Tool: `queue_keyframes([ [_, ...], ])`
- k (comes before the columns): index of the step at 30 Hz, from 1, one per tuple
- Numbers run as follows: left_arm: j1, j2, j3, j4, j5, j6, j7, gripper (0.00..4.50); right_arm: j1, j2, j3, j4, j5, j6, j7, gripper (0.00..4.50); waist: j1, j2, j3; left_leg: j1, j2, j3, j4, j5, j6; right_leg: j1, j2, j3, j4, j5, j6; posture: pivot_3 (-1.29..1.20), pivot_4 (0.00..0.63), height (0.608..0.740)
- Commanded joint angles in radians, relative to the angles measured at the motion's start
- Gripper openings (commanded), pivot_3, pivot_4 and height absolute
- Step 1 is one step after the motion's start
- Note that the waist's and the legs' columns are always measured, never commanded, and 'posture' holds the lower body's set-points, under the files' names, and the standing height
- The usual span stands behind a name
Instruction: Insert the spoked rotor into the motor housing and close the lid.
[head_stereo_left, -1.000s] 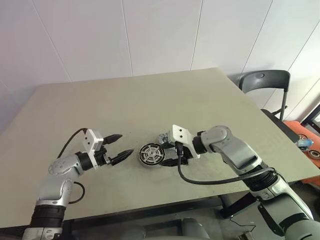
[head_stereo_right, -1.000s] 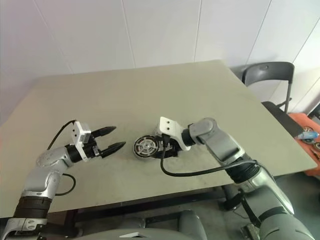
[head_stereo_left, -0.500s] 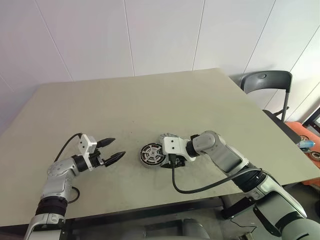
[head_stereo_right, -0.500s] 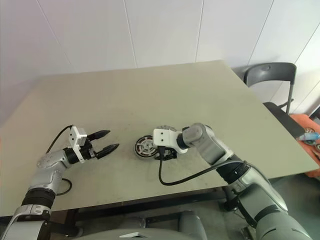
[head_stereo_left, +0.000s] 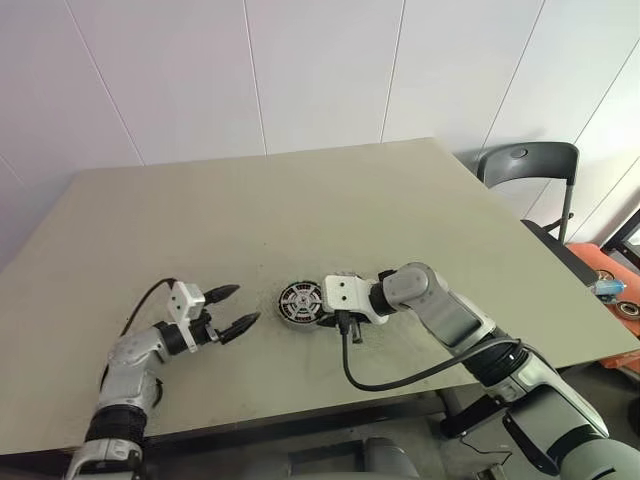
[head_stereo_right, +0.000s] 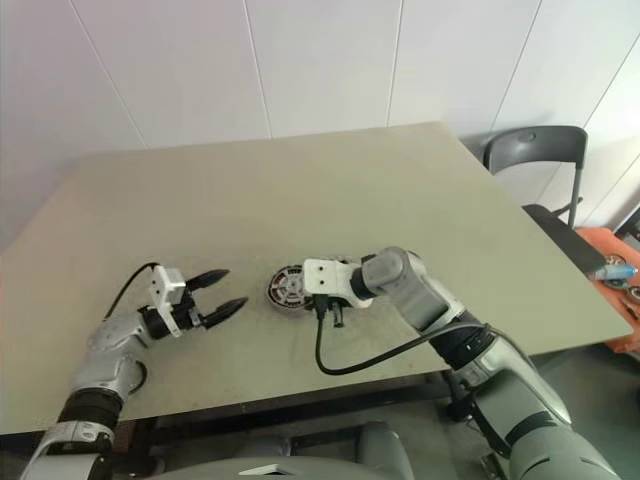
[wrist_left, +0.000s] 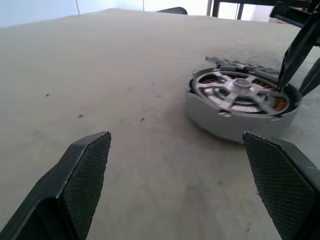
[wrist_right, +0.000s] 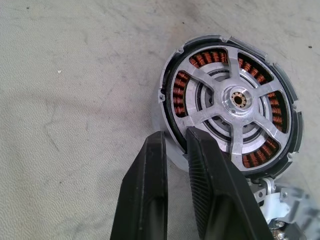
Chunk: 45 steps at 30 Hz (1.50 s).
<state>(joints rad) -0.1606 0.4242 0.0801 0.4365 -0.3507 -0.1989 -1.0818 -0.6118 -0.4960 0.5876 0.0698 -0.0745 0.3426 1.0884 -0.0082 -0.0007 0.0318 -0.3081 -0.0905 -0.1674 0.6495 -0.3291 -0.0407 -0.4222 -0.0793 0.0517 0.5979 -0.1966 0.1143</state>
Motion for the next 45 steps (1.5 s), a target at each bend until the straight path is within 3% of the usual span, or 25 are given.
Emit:
queue_keyframes([
  [1, 0.006, 0.020, 0.007, -0.115, -0.006, 0.052, 0.036, 4.50, -0.006, 0.007, -0.022, -0.006, -0.008, 0.002, -0.001, 0.24, 0.000, 0.000, 0.000, 0.000, 0.000, 0.000, 0.000, 0.000, 0.000, 0.000, 0.000, 0.000, 0.000, 0.000, 0.000, 0.00, 0.000, 0.740],
  [2, 0.010, 0.029, 0.012, -0.132, -0.013, 0.068, 0.037, 4.50, -0.007, 0.008, -0.022, -0.005, -0.012, 0.000, -0.004, 0.05, 0.000, 0.000, 0.000, 0.001, 0.000, 0.000, 0.000, 0.000, 0.000, 0.000, 0.000, 0.000, 0.000, 0.000, 0.000, 0.00, 0.000, 0.740],
  [11, -0.007, 0.116, 0.076, -0.101, -0.069, 0.110, -0.027, 4.50, -0.012, 0.019, -0.031, 0.006, -0.021, -0.007, -0.007, 0.02, -0.001, 0.000, 0.000, 0.000, 0.000, 0.000, -0.001, 0.000, 0.000, 0.000, 0.000, 0.000, -0.001, 0.000, 0.000, 0.00, 0.000, 0.740],
  [17, -0.027, 0.086, 0.047, -0.117, -0.046, 0.120, 0.003, 4.50, -0.028, 0.027, -0.063, -0.015, 0.027, 0.005, 0.033, 0.02, 0.000, 0.000, 0.000, 0.001, 0.000, 0.000, -0.001, 0.000, 0.000, 0.000, 0.000, 0.000, -0.001, 0.000, 0.000, 0.00, 0.000, 0.740],
  [26, -0.006, 0.036, -0.023, -0.311, -0.030, 0.240, 0.103, 4.50, -0.015, -0.001, -0.043, -0.063, 0.115, 0.064, 0.203, 0.02, -0.002, 0.000, 0.001, -0.003, 0.000, 0.000, -0.001, 0.000, 0.000, -0.003, 0.000, 0.000, -0.002, 0.000, 0.000, 0.00, 0.000, 0.740],
  [32, 0.038, 0.077, 0.004, -0.430, -0.061, 0.329, 0.119, 4.50, -0.040, 0.003, -0.017, 0.003, 0.045, -0.005, 0.181, 0.02, -0.002, 0.000, 0.001, -0.003, 0.000, 0.000, -0.001, 0.000, 0.000, -0.003, 0.000, 0.000, -0.001, 0.000, 0.000, 0.00, 0.000, 0.740],
  [35, 0.051, 0.104, 0.029, -0.438, -0.082, 0.341, 0.105, 4.50, -0.046, 0.005, -0.013, 0.029, 0.016, -0.037, 0.165, 0.64, -0.002, 0.000, 0.001, -0.002, 0.000, 0.000, -0.001, 0.000, 0.000, -0.002, 0.000, 0.000, -0.001, 0.000, 0.000, 0.00, 0.000, 0.740],
  [39, 0.051, 0.156, 0.085, -0.355, -0.114, 0.311, 0.034, 4.50, -0.036, 0.028, -0.063, 0.027, 0.058, -0.006, 0.148, 1.91, -0.003, 0.001, 0.001, -0.001, 0.000, 0.000, -0.001, 0.000, 0.000, -0.001, 0.000, 0.000, -0.001, 0.000, 0.000, 0.00, 0.000, 0.740],
  [45, 0.047, 0.139, 0.079, -0.304, -0.101, 0.269, 0.013, 4.50, 0.020, 0.102, -0.294, -0.126, 0.374, 0.443, 0.107, 1.91, 0.006, 0.001, 0.001, -0.002, 0.001, 0.000, -0.001, 0.000, 0.000, -0.002, 0.000, 0.000, -0.001, 0.000, -0.001, 0.00, 0.000, 0.740],
])
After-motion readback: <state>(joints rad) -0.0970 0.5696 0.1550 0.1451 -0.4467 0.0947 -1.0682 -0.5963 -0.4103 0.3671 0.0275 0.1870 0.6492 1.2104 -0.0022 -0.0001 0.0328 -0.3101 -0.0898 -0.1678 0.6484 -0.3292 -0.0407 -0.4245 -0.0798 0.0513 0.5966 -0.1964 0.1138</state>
